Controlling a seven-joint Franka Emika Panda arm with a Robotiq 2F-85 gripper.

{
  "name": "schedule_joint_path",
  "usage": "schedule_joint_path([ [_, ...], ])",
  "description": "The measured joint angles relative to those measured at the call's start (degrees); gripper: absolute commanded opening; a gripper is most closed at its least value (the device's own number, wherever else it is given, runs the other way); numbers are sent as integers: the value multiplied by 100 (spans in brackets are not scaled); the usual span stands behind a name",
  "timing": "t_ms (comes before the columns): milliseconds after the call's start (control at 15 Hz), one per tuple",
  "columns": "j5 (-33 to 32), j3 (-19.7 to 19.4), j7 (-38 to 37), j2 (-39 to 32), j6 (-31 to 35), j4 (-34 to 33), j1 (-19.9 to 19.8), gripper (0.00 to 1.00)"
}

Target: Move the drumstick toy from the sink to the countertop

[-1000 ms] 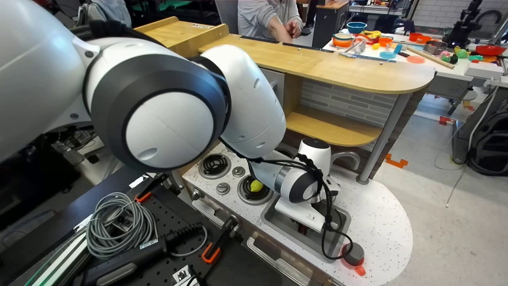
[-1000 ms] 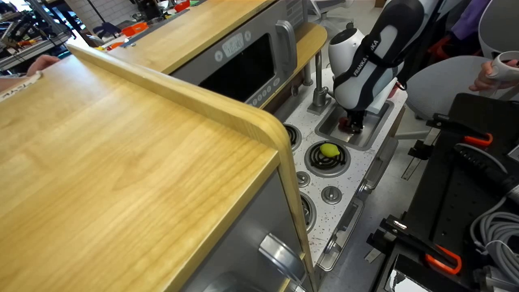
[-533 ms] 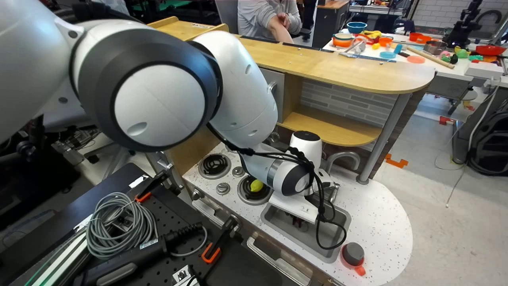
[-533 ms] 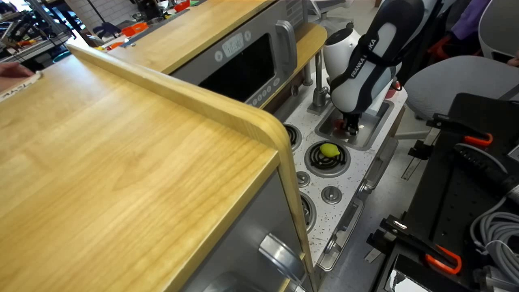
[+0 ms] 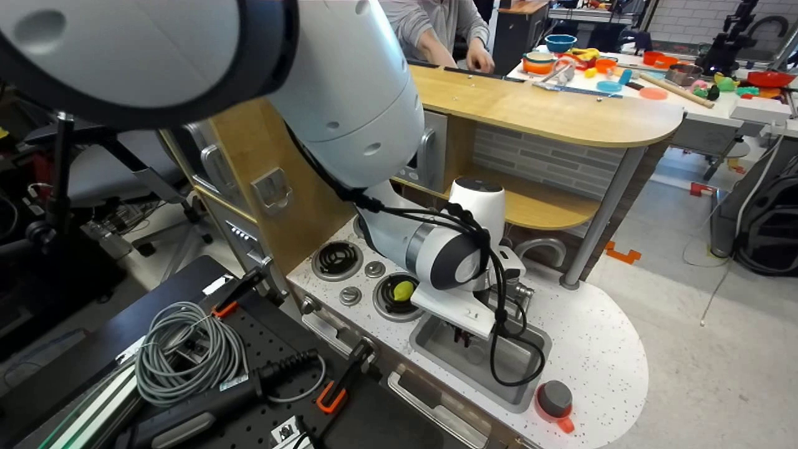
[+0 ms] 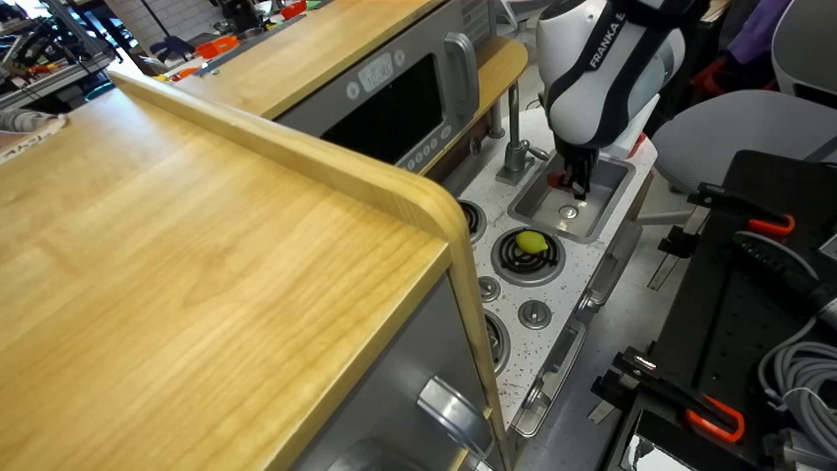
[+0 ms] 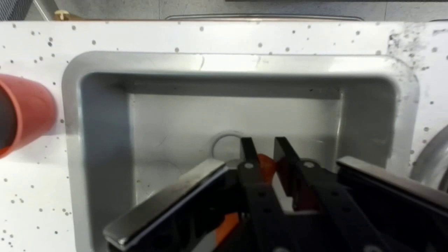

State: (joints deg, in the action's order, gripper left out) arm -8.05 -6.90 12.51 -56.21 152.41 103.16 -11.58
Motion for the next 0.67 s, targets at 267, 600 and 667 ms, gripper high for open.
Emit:
schedule_joint_path([
  [267, 10, -131, -123, 517, 0, 479, -39, 5],
  [600, 119, -376, -269, 930, -27, 514, -245, 5],
  [667, 184, -402, -315, 976, -27, 499, -327, 5],
])
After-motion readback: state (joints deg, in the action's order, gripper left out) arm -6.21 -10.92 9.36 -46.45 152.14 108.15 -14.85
